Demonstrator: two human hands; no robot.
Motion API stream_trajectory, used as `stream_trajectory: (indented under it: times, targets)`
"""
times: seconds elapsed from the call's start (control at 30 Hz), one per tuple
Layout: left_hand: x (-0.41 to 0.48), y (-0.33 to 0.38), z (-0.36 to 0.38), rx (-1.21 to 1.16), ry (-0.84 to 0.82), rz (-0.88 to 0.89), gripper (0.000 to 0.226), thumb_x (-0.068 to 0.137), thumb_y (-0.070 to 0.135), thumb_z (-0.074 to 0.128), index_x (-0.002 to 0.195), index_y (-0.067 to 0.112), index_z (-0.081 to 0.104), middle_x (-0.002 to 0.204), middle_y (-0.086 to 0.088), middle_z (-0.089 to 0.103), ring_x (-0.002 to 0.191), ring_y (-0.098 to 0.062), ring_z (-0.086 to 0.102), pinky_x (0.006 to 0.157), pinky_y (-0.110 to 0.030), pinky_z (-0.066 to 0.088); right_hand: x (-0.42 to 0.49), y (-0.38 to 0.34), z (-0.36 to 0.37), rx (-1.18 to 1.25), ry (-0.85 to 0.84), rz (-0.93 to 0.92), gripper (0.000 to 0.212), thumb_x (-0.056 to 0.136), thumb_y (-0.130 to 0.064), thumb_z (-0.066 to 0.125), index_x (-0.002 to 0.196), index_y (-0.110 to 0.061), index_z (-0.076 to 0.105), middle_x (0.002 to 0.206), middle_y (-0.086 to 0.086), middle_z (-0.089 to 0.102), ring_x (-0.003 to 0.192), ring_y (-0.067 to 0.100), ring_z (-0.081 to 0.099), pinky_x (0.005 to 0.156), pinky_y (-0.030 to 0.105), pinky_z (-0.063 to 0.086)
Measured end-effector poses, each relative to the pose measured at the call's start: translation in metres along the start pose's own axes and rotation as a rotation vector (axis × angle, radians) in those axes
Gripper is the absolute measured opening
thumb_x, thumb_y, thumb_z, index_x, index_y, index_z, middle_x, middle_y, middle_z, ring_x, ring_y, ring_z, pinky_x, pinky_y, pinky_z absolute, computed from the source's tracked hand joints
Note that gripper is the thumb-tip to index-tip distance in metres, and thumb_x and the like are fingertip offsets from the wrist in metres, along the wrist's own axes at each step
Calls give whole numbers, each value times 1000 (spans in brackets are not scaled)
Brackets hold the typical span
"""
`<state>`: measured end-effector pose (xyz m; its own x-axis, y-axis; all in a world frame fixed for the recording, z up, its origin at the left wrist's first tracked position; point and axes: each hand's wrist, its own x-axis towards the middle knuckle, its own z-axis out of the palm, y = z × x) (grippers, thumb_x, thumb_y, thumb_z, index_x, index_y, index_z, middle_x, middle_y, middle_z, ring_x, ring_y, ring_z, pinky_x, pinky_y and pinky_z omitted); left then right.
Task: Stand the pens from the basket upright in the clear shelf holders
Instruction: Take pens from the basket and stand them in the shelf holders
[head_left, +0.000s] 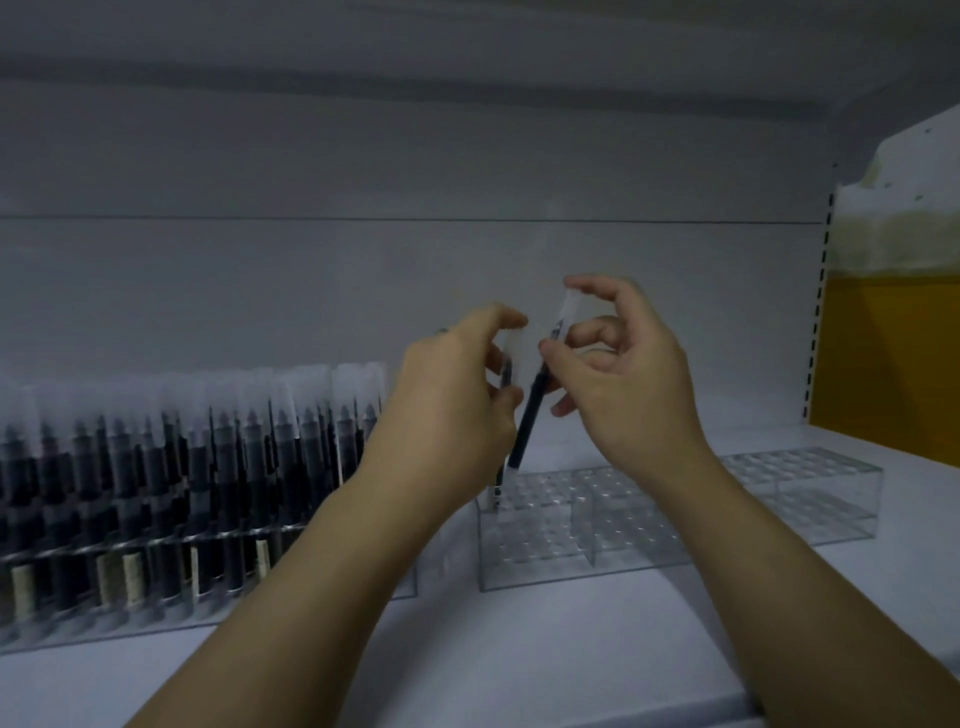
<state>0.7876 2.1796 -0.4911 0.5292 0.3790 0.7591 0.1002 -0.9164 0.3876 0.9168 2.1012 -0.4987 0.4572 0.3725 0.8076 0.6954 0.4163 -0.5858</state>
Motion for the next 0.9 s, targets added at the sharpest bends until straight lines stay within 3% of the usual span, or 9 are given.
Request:
stream_trajectory:
  times: [0.13, 0.23, 0.33, 0.43, 0.5, 0.6, 0.73, 0.9]
  targets:
    - [-1, -3, 3, 44, -46, -3, 53, 90, 16, 65, 131, 39, 42, 99, 13, 55, 82, 0, 57, 55, -5, 38, 0, 2, -5, -82, -3, -42, 42, 88, -14, 67, 122, -35, 53, 78, -7, 62, 61, 15, 68, 54, 28, 58]
    - [-2, -2, 3, 38, -40, -12, 50, 90, 15, 65, 129, 36, 42, 92, 15, 53, 77, 3, 55, 50, -4, 42, -4, 1, -1, -141, -93, -39, 43, 87, -15, 68, 122, -37, 54, 77, -10, 61, 59, 12, 65, 59, 30, 60]
    - [-2, -3, 3, 15, -3, -30, 44, 88, 14, 66, 120, 36, 44, 87, 14, 55, 71, -1, 58, 51, -5, 44, -8, 2, 4, -213, -189, -48, 43, 87, -16, 68, 121, -38, 55, 78, -12, 61, 58, 5, 63, 57, 18, 55]
    - [-4, -6, 2, -16, 18, -70, 44, 85, 14, 70, 110, 37, 42, 83, 12, 55, 75, 9, 56, 52, -3, 43, -12, 4, 2, -256, -205, -33, 43, 86, -16, 69, 120, -38, 55, 79, -12, 61, 59, 2, 61, 54, 8, 46]
    - [-7, -5, 4, 25, -35, -73, 43, 86, 13, 68, 109, 35, 39, 84, 10, 56, 72, 0, 59, 50, -13, 50, -17, 4, 1, -288, -239, -23, 45, 85, -14, 69, 121, -37, 55, 81, -13, 61, 62, 1, 62, 53, 8, 45]
    - [-10, -3, 5, 75, -69, -51, 41, 87, 15, 64, 115, 30, 37, 88, 7, 56, 72, -5, 58, 59, -23, 52, -22, 5, 0, -294, -259, -31, 49, 83, -10, 66, 123, -37, 55, 83, -14, 61, 68, -1, 63, 53, 8, 45]
    - [-12, -4, 4, 80, -42, -22, 40, 88, 16, 62, 120, 25, 41, 92, 5, 58, 79, -6, 58, 67, -24, 52, -24, 6, -2, -321, -246, -51, 51, 82, -10, 64, 125, -37, 54, 85, -14, 61, 74, -2, 63, 58, 9, 47]
    - [-18, -8, 6, 144, -48, 4, 57, 88, 21, 64, 137, 29, 36, 111, 7, 56, 86, -6, 54, 64, -13, 40, -25, 7, -4, -388, -234, -80, 61, 81, -13, 62, 133, -42, 46, 92, -16, 60, 79, -2, 63, 62, 16, 52]
